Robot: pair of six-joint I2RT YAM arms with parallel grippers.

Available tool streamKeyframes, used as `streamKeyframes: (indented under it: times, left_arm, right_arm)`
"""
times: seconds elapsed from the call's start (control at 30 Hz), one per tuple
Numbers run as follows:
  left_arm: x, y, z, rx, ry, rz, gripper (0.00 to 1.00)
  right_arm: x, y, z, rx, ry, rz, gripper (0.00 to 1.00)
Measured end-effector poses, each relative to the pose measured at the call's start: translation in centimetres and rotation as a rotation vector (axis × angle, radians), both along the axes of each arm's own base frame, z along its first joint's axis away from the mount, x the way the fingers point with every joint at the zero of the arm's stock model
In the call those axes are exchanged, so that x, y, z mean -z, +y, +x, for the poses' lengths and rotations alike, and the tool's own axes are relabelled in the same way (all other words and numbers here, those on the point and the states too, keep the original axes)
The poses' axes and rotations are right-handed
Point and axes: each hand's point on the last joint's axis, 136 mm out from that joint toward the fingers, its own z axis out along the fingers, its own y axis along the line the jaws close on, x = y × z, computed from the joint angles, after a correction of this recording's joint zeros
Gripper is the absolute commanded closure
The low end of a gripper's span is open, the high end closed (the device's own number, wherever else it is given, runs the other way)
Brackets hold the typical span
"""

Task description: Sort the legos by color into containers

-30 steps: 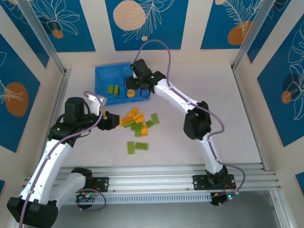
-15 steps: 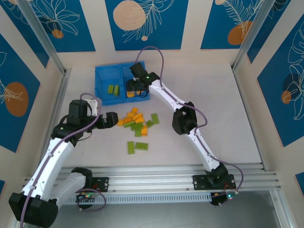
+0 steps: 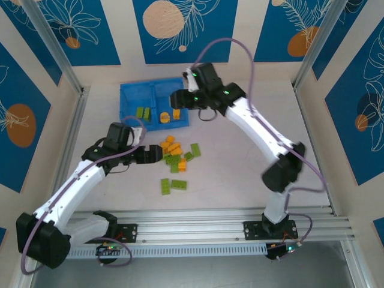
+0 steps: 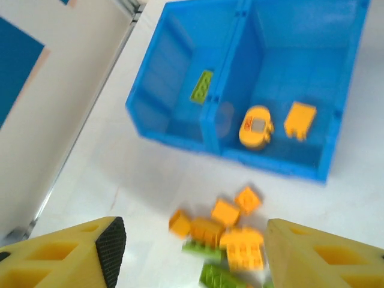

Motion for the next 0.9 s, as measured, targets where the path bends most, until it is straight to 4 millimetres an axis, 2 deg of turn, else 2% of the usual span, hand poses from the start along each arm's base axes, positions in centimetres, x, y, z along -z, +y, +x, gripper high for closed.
streamKeyframes:
  times: [0.1,0.17,0.23,0.37,0.47,0.57,0.7,0.9]
  left_arm:
    - [2.0,-1.4,0.0,-0.007,0.067,0.019,0.00]
    - [3.3,-2.3,0.2,-0.025,0.102,0.037,0.00]
    - [4.8,-3.2,0.4,-0.033,0.137,0.061,0.00]
    - [8.6,-5.7,0.9,-0.023,0.218,0.123,0.00]
    - [11.0,-6.7,1.7,-0.037,0.254,0.165,0.00]
    - [13.0,-6.4,2.2,-0.075,0.270,0.223,0.00]
    - [13.9,-5.8,3.2,-0.112,0.257,0.276,0.00]
    - [14.0,-6.2,4.6,-0.132,0.220,0.280,0.23]
  right_arm:
    - [0.4,-4.2,-3.5,0.043,0.026,-0.003,0.27]
    - [2.0,-6.9,-5.2,0.091,0.064,-0.022,0.20]
    - [3.8,-9.0,-6.4,0.135,0.104,-0.044,0.11]
    - [6.7,-11.7,-8.3,0.201,0.176,-0.059,0.05]
    - [7.0,-12.4,-8.7,0.223,0.194,-0.049,0.04]
    - [6.7,-12.3,-8.9,0.222,0.197,-0.031,0.04]
    - [6.6,-12.3,-9.0,0.219,0.199,-0.021,0.04]
    - [6.5,-12.2,-9.1,0.217,0.199,-0.018,0.04]
